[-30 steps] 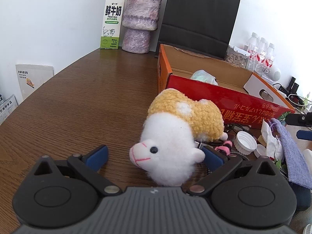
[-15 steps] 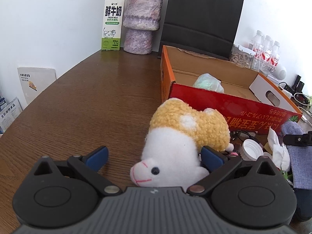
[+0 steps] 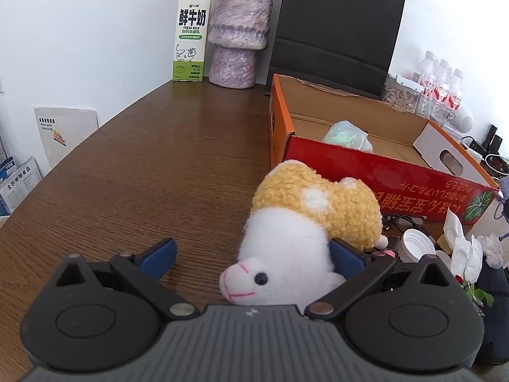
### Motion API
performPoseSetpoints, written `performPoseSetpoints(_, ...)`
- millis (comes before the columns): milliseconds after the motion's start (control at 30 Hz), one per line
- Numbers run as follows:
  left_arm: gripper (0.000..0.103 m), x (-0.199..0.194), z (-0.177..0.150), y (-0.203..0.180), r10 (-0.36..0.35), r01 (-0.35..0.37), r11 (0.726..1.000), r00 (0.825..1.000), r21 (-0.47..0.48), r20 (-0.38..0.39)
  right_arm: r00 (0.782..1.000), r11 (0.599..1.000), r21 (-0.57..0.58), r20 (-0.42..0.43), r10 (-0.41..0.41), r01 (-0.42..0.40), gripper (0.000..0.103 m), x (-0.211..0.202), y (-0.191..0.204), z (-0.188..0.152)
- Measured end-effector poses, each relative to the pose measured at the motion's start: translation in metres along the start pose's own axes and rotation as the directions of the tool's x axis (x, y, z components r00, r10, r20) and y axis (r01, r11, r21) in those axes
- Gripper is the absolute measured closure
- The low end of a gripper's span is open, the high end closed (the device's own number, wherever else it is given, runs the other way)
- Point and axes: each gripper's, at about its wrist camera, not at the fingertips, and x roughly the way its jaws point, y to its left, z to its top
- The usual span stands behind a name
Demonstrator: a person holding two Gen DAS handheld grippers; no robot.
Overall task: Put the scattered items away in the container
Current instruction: 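Lift the purple pouch with right tool while left tool grasps the plush hamster, then carry the hamster with left tool while right tool carries the pouch over the box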
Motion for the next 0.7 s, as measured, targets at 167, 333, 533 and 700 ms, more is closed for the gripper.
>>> performPoseSetpoints(167,0.000,-0.001,0.002,-0.004,0.006,-0.006,1.000,1.000,0.013,0.004,1.000,1.000,-0.011,0.015,0.008,-0.008,0.082,-0.007,0.001,-0.003)
performPoseSetpoints(333,0.018,0.003,0.002,-0.015,0.002,-0.001,0.998,1.000,0.070,-0.002,1.000,1.000,-0.021,0.019,0.008,-0.008,0.082,-0.013,0.004,-0.010)
performPoseSetpoints(533,0.046,-0.005,-0.005,-0.018,-0.031,0.030,0.997,0.999,0.070,0.014,0.999,0.999,-0.033,0.038,0.012,-0.011,0.082,-0.024,0.003,-0.015)
performPoseSetpoints(700,0.049,-0.031,-0.008,-0.019,-0.039,0.035,0.998,0.995,0.047,0.091,0.997,0.999,-0.046,0.072,0.022,-0.019,0.082,-0.035,0.002,-0.013)
